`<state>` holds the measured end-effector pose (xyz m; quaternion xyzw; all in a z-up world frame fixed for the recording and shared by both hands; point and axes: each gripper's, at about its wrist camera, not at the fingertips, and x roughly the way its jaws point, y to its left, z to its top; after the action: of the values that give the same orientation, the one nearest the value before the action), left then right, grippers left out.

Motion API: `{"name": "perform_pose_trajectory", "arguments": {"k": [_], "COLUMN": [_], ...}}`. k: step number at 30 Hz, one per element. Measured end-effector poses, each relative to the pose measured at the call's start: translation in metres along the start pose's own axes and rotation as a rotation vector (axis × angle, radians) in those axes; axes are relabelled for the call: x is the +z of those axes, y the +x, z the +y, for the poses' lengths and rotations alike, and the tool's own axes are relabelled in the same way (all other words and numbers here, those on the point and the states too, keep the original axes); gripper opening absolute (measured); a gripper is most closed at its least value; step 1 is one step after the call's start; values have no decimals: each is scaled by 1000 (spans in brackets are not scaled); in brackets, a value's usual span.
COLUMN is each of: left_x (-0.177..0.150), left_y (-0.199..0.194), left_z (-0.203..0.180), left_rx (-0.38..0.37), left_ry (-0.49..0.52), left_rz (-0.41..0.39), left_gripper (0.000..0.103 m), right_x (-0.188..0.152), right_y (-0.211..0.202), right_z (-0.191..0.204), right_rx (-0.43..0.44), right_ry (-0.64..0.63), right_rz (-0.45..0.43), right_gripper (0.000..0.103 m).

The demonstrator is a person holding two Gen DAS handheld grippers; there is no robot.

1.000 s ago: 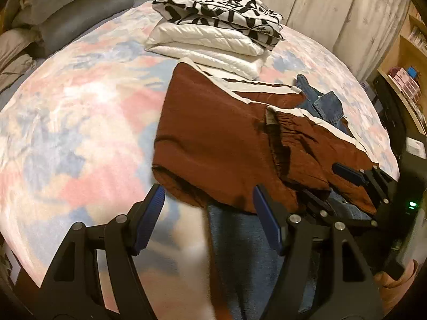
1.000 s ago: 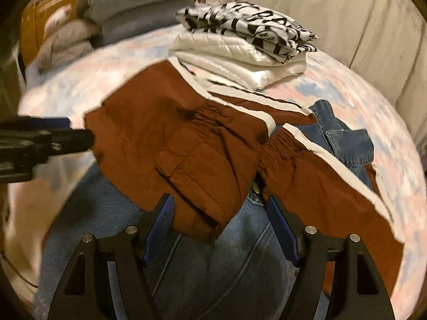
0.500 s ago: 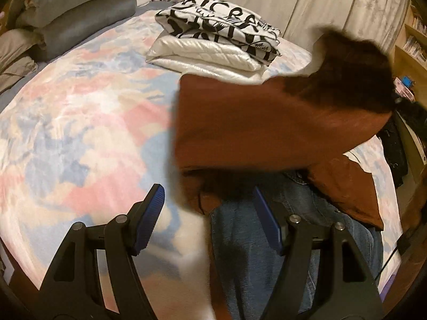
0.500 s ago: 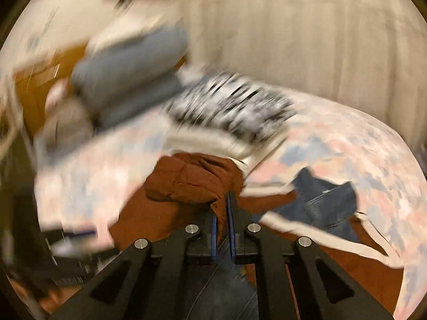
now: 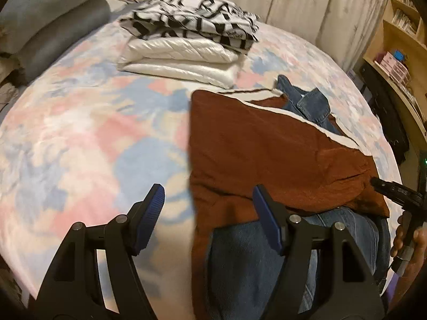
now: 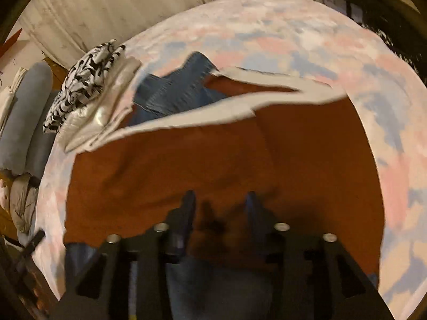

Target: Fold large clothes

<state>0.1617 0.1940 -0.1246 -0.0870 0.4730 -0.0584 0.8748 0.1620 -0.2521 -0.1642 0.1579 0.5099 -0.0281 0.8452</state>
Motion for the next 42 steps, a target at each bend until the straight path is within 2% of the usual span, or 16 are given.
{"name": "perform_pose_trajectory", "arguments": {"k": [2, 4, 10, 16, 18, 19, 20, 21, 22, 23, 25, 28, 33, 36, 38, 42], "left_x": [9, 20, 52, 76, 81, 83, 87, 89, 91, 94, 97, 95, 87, 89, 91, 93], "left_y": [15, 33, 95, 143, 155, 158, 160, 160, 159, 157, 152, 153, 158, 149, 135, 96], "left_z": [-3, -4, 10, 22, 23, 23, 22, 20, 18, 16, 12, 4, -2, -6, -11, -30], "left_rx": [-22, -29, -66, -105, -97, -89, -76, -59, -29, 7, 38, 92, 145, 166, 161, 130], "left_ry": [14, 20, -6, -53, -65, -68, -70, -67, -54, -34, -18, 38, 94, 111, 129, 173], "left_rz": [36, 71, 178, 243, 248, 247, 233, 211, 184, 161, 108, 53, 27, 35, 30, -1], "left_gripper": [66, 66, 66, 66, 66, 66, 61, 51, 23, 11, 5, 3, 3, 4, 4, 4], "right_x": [4, 12, 66, 107, 110, 110, 111, 110, 111, 111, 113, 118, 113, 112, 112, 102], "right_y": [-6, -8, 2, 72, 92, 100, 106, 107, 105, 100, 84, 76, 120, 111, 97, 54], "right_z": [-10, -23, -59, -63, -58, -54, -48, -41, -34, -28, -21, -19, -21, -20, -15, 1], "right_rx": [13, 29, 89, 152, 152, 159, 137, 105, 73, 52, 36, -15, -102, -108, -140, -171], "right_ry": [3, 11, 40, 60, 41, 25, -11, -49, -100, -138, -168, -175, -177, -157, -166, -224], "right_rz": [-25, -39, -17, 66, 91, 97, 101, 87, 57, 12, -85, -192, -56, -42, -66, -142], "right_gripper": [68, 72, 73, 73, 67, 50, 35, 32, 28, 25, 24, 23, 24, 38, 52, 54]}}
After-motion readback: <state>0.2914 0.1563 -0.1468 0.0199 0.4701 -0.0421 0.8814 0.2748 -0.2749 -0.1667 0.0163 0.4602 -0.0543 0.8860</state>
